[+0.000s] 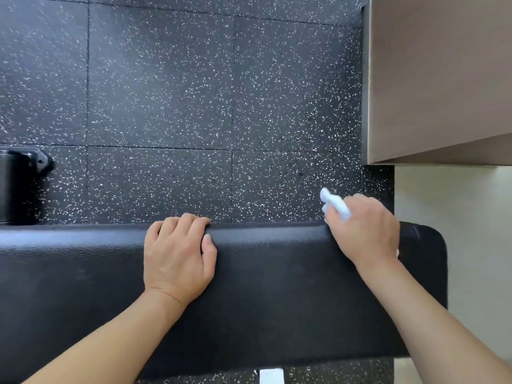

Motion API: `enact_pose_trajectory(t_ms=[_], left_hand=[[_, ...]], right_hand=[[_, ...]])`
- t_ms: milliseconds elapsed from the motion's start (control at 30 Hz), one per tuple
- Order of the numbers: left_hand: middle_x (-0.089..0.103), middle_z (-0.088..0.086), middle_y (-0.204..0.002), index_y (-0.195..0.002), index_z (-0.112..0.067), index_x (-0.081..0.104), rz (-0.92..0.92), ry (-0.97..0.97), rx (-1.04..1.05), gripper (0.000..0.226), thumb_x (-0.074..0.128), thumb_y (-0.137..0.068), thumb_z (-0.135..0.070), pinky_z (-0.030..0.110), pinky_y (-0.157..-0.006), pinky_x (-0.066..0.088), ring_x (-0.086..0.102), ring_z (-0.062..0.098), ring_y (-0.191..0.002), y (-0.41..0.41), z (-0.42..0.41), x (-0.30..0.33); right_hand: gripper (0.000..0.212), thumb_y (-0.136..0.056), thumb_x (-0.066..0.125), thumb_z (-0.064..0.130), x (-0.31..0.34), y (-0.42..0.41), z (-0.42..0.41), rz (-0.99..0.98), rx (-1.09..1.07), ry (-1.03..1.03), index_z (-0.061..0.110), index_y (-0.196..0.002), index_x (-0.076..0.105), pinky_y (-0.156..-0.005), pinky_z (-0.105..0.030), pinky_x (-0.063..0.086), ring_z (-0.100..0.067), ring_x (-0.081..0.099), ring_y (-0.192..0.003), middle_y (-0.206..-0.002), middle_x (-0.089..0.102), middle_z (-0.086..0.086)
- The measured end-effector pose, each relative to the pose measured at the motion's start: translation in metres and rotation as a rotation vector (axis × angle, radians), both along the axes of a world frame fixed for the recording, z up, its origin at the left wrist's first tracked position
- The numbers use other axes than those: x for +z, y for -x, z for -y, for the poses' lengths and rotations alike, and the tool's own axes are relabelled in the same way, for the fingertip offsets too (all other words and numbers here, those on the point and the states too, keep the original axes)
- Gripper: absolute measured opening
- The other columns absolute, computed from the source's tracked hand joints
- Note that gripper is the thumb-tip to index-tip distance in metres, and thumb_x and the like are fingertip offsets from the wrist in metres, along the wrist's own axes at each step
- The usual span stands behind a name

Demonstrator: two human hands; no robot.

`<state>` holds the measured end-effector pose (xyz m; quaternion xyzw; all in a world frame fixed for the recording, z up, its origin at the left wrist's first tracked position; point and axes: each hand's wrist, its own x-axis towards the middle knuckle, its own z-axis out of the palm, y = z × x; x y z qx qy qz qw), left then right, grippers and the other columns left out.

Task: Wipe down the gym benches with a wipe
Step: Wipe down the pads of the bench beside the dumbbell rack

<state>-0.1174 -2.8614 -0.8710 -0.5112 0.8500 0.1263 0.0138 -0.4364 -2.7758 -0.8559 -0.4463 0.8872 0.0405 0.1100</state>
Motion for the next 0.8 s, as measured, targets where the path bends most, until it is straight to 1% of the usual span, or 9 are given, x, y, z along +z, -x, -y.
enact_pose_trajectory(t_ms=[100,167,267,367,500,567,633,700,800], left_hand=[[0.065,0.0,-0.105,-0.116,-0.018,0.068,0.026,-0.022,-0.015,0.039,0.039,-0.097,-0.034,0.049,-0.094,0.041,0.058,0.032,-0.097,0.002,0.0,0.003],[0.064,0.0,-0.105,-0.116,-0.018,0.068,0.038,-0.038,-0.022,0.039,0.037,-0.097,-0.034,0.05,-0.094,0.041,0.058,0.032,-0.098,0.002,0.0,0.005],[0.063,0.001,-0.104,-0.113,-0.017,0.067,0.049,-0.028,-0.032,0.038,0.036,-0.096,-0.033,0.05,-0.09,0.042,0.058,0.034,-0.096,0.002,0.001,0.006],[0.062,0.003,-0.103,-0.107,-0.016,0.064,0.05,-0.03,-0.026,0.035,0.035,-0.097,-0.032,0.05,-0.087,0.041,0.056,0.034,-0.093,0.005,0.002,0.007],[0.065,0.001,-0.109,-0.117,-0.018,0.068,0.06,-0.021,-0.029,0.041,0.036,-0.097,-0.032,0.05,-0.094,0.042,0.058,0.033,-0.098,0.004,0.001,0.007],[0.065,0.001,-0.109,-0.118,-0.018,0.068,0.072,-0.021,-0.025,0.042,0.035,-0.097,-0.032,0.051,-0.095,0.042,0.058,0.033,-0.099,0.003,0.0,0.008],[0.064,0.002,-0.108,-0.119,-0.017,0.068,0.076,-0.03,-0.024,0.042,0.034,-0.097,-0.032,0.052,-0.094,0.042,0.057,0.035,-0.098,0.004,0.0,0.008],[0.064,0.003,-0.108,-0.119,-0.017,0.067,0.077,-0.03,-0.015,0.043,0.034,-0.097,-0.032,0.052,-0.093,0.042,0.057,0.036,-0.099,0.004,0.0,0.007],[0.063,0.003,-0.109,-0.12,-0.016,0.067,0.091,-0.031,-0.005,0.045,0.032,-0.098,-0.033,0.053,-0.093,0.041,0.057,0.037,-0.1,0.005,0.0,0.007]], right_hand=[[0.042,-0.091,0.069,0.04,0.009,-0.023,0.015,0.03,0.019,0.022,0.025,-0.063,0.041,-0.054,-0.032,0.024,-0.027,0.044,-0.064,-0.065,0.039,0.006],[0.037,-0.088,0.071,0.041,0.015,-0.064,0.034,0.102,0.068,0.027,0.022,-0.063,0.05,-0.054,-0.032,0.027,-0.029,0.051,-0.063,-0.064,0.047,0.003],[0.026,-0.083,0.072,0.04,0.012,-0.134,0.07,0.234,0.222,0.057,0.019,-0.068,0.067,-0.054,-0.033,0.029,-0.03,0.059,-0.066,-0.068,0.062,-0.001],[0.029,-0.089,0.066,0.041,0.0,-0.159,0.086,0.338,0.26,0.082,0.017,-0.074,0.067,-0.057,-0.034,0.029,-0.027,0.056,-0.07,-0.074,0.063,-0.002],[0.037,-0.093,0.06,0.049,-0.003,-0.117,0.062,0.358,0.226,0.094,0.023,-0.067,0.051,-0.055,-0.033,0.028,-0.024,0.04,-0.065,-0.069,0.051,0.004],[0.042,-0.091,0.059,0.053,-0.006,-0.065,0.039,0.274,0.166,0.087,0.022,-0.064,0.052,-0.054,-0.033,0.031,-0.025,0.04,-0.062,-0.067,0.051,0.004],[0.047,-0.09,0.053,0.057,-0.006,0.002,0.008,0.167,0.043,0.036,0.021,-0.061,0.046,-0.055,-0.033,0.032,-0.028,0.041,-0.062,-0.066,0.049,0.004],[0.049,-0.09,0.05,0.057,-0.002,0.06,-0.02,0.084,-0.092,0.002,0.022,-0.058,0.041,-0.053,-0.032,0.029,-0.031,0.043,-0.06,-0.064,0.048,0.004],[0.046,-0.095,0.059,0.05,0.004,0.083,-0.033,0.024,-0.166,-0.027,0.017,-0.063,0.054,-0.055,-0.033,0.028,-0.031,0.043,-0.064,-0.066,0.048,0.001]])
